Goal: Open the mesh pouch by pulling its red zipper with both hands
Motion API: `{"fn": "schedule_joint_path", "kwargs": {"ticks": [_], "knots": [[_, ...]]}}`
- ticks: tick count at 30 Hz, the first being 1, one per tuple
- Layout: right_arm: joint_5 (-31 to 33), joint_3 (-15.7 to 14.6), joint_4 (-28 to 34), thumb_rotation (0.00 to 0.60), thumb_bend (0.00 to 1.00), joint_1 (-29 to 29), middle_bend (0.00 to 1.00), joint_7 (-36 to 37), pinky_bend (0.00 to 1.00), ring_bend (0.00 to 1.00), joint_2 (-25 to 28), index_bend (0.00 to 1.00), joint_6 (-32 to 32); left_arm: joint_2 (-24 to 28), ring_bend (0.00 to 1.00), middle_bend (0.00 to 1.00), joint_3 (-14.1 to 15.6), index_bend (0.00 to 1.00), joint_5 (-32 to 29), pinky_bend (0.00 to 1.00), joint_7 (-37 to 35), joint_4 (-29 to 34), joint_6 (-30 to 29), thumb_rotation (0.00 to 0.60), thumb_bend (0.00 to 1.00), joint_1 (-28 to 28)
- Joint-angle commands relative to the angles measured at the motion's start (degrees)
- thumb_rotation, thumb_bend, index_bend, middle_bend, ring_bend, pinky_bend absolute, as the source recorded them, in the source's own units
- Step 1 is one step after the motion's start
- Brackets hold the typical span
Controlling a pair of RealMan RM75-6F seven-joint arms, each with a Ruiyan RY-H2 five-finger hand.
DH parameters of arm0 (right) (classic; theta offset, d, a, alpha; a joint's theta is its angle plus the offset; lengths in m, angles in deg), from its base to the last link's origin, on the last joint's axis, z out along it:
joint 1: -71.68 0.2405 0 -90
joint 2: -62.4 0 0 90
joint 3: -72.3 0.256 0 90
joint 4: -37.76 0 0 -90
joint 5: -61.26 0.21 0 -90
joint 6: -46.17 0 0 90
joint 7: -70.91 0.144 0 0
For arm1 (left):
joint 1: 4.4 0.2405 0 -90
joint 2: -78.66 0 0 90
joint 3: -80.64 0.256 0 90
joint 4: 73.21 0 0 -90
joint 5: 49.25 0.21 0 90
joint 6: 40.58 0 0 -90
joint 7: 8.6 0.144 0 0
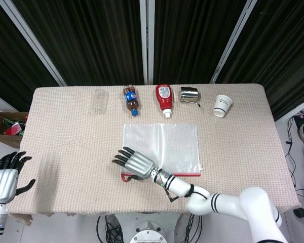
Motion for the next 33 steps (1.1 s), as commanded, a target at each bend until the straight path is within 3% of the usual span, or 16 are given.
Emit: {"fn": "schedule_joint_path", "kwargs": {"ticks": [1, 15, 22, 27, 33], "knots": [[-0.32, 0.18, -3.46, 0.600, 0.18, 2.49, 0.10, 0.70, 0.00, 0.00, -2.97, 0.12, 0.30, -0.01, 0.10, 0.15, 0.04, 0.25, 0.00, 0.14, -0.40, -0.30, -0.14, 0.600, 0.19, 0.14], [-4.01, -1.28, -11.20, 0.600, 0.18, 9.51, 0.12, 7.47, 0.00, 0.00, -9.81, 0.13, 5.08, 0.08, 0.10, 0.15, 0.22, 0.25, 0.20, 0.14, -2.24, -1.30, -0.60, 0.600, 0.19, 0.66], [-4.35, -3.65, -6.32, 0.600, 0.18, 9.70, 0.14, 11.27, 0.00, 0.00, -5.63, 0.19, 5.20, -0.08, 0.10, 0.15, 0.29, 0.25, 0.15, 0.14, -2.93, -1.94, -0.63, 0.600, 0.19, 0.87], [-2.54, -3.59, -2.95, 0.600, 0.21, 10.10, 0.14, 7.98, 0.00, 0.00, -2.85, 0.31, 2.13, -0.33, 0.10, 0.15, 0.21, 0.25, 0.44, 0.14, -3.04, -2.07, -0.65, 0.600, 0.19, 0.70], [-0.25, -3.23, -2.89, 0.600, 0.28, 10.69, 0.16, 4.58, 0.00, 0.00, -3.12, 0.40, -0.60, -0.44, 0.10, 0.15, 0.17, 0.25, 0.46, 0.14, -3.06, -1.95, -0.35, 0.600, 0.19, 0.50]]}}
